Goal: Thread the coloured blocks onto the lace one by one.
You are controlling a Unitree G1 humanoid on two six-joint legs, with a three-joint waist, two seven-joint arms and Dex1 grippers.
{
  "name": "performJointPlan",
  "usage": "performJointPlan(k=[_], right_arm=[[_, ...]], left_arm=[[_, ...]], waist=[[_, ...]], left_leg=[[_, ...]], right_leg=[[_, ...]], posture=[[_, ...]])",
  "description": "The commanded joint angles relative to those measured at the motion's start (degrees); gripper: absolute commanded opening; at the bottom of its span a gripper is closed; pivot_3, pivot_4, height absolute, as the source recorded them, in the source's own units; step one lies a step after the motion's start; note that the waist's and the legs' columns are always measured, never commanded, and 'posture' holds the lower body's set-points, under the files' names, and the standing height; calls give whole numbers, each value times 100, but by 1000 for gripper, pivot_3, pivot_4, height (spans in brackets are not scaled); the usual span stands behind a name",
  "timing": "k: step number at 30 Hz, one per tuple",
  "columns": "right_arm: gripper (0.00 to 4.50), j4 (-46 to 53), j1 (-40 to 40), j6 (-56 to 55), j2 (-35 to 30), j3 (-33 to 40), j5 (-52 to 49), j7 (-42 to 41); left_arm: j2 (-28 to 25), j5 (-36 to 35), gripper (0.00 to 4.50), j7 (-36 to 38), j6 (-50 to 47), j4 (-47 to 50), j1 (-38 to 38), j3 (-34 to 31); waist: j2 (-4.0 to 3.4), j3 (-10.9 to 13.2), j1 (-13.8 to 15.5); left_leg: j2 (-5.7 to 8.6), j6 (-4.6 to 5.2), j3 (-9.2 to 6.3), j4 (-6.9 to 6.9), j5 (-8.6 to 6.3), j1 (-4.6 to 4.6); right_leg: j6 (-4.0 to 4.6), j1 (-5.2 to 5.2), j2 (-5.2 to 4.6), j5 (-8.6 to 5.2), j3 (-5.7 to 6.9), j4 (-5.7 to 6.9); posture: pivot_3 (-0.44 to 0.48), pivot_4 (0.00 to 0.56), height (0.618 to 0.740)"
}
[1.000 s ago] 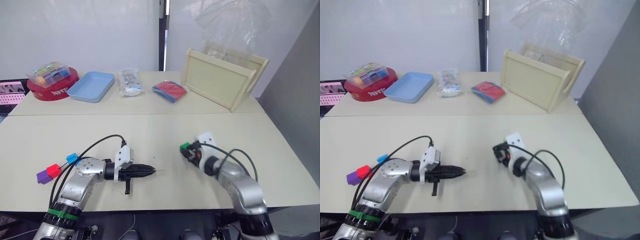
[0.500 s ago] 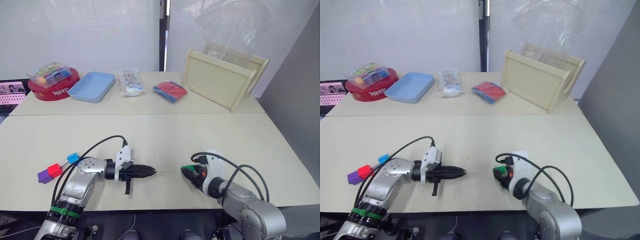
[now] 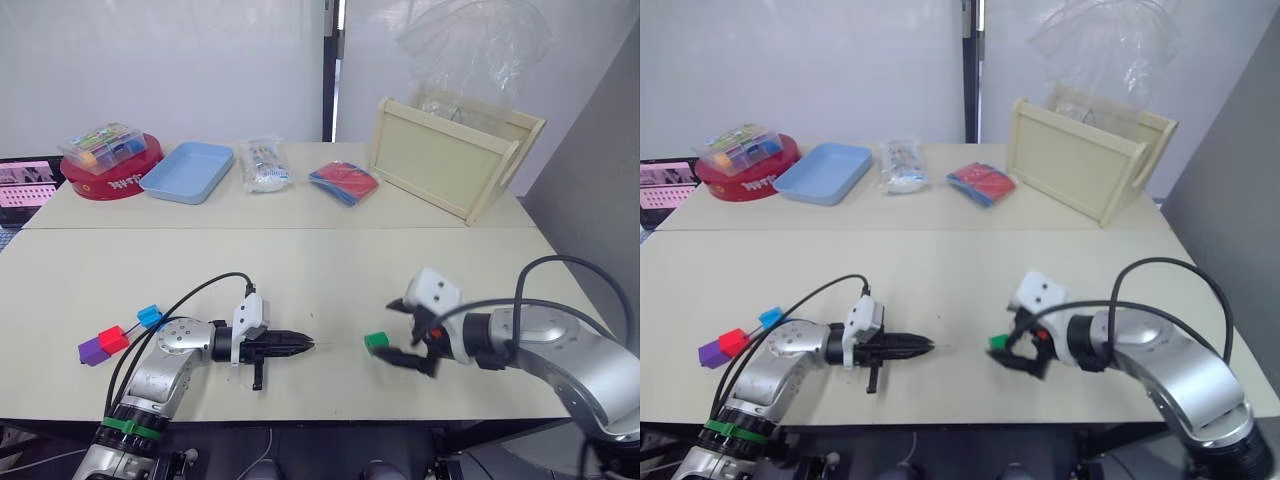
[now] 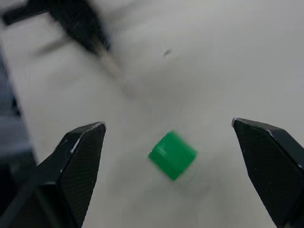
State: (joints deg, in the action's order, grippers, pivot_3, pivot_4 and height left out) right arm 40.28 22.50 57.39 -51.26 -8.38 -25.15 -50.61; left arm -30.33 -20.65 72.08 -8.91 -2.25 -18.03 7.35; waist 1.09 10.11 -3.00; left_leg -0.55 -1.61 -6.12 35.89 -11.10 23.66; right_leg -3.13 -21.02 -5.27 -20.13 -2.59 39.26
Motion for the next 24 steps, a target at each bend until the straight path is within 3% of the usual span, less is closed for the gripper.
performJointPlan(k=[1, 6, 12, 15, 22, 24], right_arm=[[4492, -725, 361, -1647, -479, -866, 730, -1105], [4492, -2620, 1347, -3255, -38, -1890, 1798, -1812], [4492, -3300, 1557, -3604, 244, -2122, 2171, -2239], [3688, -3344, 1590, -3513, 372, -2005, 2186, -2252], [1308, -2993, 1310, -2829, 388, -1812, 2172, -2092], [1288, -2720, 1177, -2230, 387, -1642, 2031, -1953]], left_arm=[[31, -78, 0, -108, 19, 218, -37, -64], [19, 0, 0, -255, 74, 357, 59, -61], [-51, -10, 0, -366, 31, 468, 101, -95], [-89, -7, 0, -401, 45, 474, 113, -96], [-89, -19, 0, -381, 39, 484, 87, -10], [-76, -16, 0, -362, 33, 446, 31, 11]], waist=[[0, 0, -7], [1, 0, -52], [1, 0, 22], [1, 0, 40], [1, 0, 55], [1, 0, 59]], left_leg=[[2, 0, 2, 2, 0, 1], [1, -1, 2, 6, 1, 3], [5, -2, 0, 5, 1, 15], [7, -3, 0, 6, 2, 14], [7, -5, 0, 8, 3, 13], [7, -5, 0, 8, 3, 13]], right_leg=[[0, 1, -3, 0, -2, -2], [2, 0, -2, 1, -2, -1], [2, -3, -8, 1, 1, -11], [2, -3, -10, 1, 1, -10], [2, -3, -9, 2, 1, -6], [2, -2, -9, 2, 1, -7]], posture=[[0, 150, 740], [0, 150, 740], [0, 150, 740], [0, 150, 740], [0, 150, 740], [0, 150, 740]])
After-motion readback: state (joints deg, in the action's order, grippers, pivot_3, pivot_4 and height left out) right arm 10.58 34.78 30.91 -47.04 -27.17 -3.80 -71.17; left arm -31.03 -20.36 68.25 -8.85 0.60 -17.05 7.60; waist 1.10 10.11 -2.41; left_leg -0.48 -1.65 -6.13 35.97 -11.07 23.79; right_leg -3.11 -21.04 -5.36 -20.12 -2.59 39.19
